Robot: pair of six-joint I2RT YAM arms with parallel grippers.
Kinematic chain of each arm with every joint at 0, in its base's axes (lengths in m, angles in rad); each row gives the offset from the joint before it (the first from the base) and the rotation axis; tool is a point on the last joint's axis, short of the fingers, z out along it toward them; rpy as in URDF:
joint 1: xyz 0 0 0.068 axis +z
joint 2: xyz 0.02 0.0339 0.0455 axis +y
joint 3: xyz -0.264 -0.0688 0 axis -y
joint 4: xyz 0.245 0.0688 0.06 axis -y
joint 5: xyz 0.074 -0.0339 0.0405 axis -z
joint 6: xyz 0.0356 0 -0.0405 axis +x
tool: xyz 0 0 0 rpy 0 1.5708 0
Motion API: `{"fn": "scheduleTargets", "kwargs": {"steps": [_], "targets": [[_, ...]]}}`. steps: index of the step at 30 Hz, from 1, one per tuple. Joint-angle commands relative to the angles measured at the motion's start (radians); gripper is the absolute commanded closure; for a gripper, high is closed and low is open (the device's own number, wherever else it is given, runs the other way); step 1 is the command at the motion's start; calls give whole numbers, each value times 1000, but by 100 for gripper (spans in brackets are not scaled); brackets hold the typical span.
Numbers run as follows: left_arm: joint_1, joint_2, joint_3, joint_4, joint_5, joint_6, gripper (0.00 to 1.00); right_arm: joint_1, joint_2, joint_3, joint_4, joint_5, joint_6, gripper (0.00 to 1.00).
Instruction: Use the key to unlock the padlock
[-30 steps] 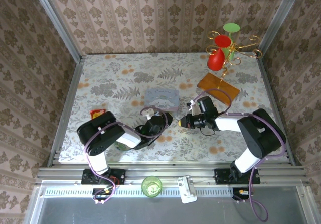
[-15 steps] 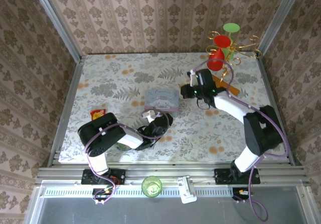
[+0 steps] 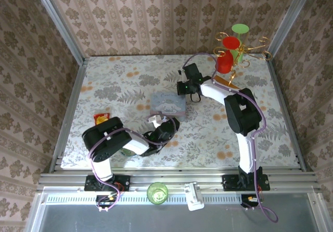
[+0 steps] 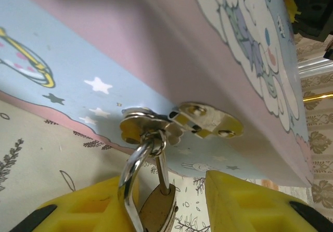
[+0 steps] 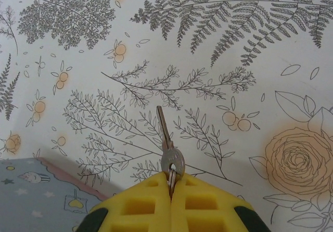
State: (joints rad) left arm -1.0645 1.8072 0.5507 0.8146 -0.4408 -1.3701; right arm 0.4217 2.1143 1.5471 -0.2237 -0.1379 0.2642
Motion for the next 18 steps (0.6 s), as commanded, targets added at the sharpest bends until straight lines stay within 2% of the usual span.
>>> {"fn": "scheduleTargets", "kwargs": {"steps": [1,5,9,13,16,18], "targets": [[-34,100,-15,-122,90,-47,61,13,8,0,-51,-2,-1,100],[-66,123,43,-197,79,-43,60,16,-6,-60,-13,-5,22,100],[-70,161,44,-131,71,-62,60,18,-2,-91,12,-21,35,100],[-71,184,84,-194,79,-82,58,17,-10,-118,41,-19,53,100],[-81,222,147,-328,83,-164,56,19,-10,-125,47,-25,63,100],[-81,251,152,-306,96,-198,57,21,-13,-136,53,-28,66,100]]}}
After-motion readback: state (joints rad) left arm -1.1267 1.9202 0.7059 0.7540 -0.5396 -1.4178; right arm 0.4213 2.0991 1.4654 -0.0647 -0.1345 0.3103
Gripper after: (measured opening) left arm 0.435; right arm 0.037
